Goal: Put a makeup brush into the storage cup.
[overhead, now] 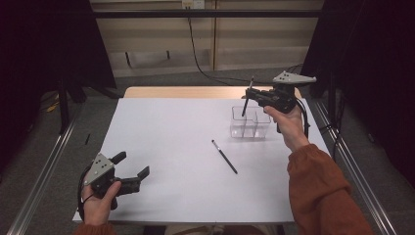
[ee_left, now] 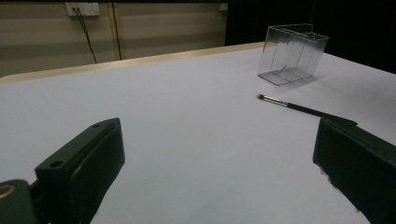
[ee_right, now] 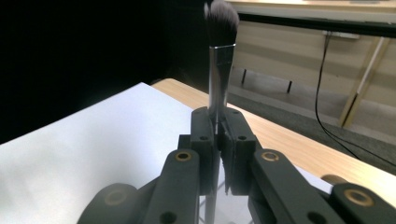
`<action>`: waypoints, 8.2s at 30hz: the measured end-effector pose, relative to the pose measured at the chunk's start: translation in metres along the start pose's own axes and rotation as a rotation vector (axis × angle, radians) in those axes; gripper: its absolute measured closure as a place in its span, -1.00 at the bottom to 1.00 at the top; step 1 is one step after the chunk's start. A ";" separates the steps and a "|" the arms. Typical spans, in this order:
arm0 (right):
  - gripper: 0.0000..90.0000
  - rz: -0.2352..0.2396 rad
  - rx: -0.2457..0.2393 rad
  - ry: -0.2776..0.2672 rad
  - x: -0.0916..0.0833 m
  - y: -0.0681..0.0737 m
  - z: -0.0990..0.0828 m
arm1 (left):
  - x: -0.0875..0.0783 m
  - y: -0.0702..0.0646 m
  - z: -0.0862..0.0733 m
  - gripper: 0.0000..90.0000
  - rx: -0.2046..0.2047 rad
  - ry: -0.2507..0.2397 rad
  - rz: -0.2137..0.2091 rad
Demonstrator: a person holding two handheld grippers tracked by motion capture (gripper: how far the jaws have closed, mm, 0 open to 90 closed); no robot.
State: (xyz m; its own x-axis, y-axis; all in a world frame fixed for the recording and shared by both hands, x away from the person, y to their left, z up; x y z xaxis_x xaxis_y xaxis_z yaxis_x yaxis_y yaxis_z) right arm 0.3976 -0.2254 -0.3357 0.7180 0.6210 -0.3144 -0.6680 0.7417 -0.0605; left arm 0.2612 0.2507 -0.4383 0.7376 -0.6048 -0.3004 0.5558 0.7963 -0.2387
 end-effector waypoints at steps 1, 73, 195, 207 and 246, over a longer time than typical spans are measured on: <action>0.87 -0.005 0.006 0.002 0.001 -0.002 -0.002 | 0.000 0.000 0.000 -0.95 0.000 0.000 0.001; 0.86 -0.021 0.062 0.082 0.037 -0.006 -0.051 | 0.003 0.005 0.000 -0.96 0.028 0.018 0.017; -0.98 -0.193 0.053 -0.013 -0.149 0.070 -0.158 | -0.009 -0.002 -0.001 -0.96 0.040 -0.011 0.007; -0.98 -0.155 0.031 -0.007 -0.137 0.072 -0.150 | -0.010 0.001 -0.001 -0.95 0.032 -0.014 0.013; -0.91 0.064 -0.068 -0.002 -0.027 0.082 -0.096 | -0.009 0.002 -0.001 -0.95 0.039 -0.009 0.014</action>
State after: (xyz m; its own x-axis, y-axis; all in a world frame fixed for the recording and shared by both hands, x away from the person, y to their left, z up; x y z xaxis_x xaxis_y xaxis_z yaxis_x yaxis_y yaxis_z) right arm 0.3048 -0.2061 -0.4230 0.6736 0.6671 -0.3181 -0.7243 0.6814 -0.1048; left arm 0.2551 0.2578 -0.4365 0.7487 -0.5936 -0.2949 0.5599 0.8046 -0.1980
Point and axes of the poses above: each handheld gripper's, and its own axes: x roughly forward along the jaws, z roughly out of its top, y roughly to its left, the point moved 1 cm from there along x, roughly forward along the jaws, and after that the axes turned 10 degrees about -x, right-handed, at the moved point
